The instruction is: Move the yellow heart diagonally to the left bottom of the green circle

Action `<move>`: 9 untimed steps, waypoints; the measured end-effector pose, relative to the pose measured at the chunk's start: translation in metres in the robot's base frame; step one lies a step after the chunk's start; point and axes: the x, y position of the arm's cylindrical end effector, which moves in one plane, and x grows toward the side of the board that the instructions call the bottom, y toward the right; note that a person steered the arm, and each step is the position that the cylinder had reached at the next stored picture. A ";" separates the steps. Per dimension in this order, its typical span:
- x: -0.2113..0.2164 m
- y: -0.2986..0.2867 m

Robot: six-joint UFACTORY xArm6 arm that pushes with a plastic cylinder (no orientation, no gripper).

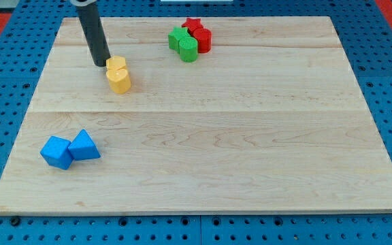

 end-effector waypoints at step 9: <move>0.029 0.170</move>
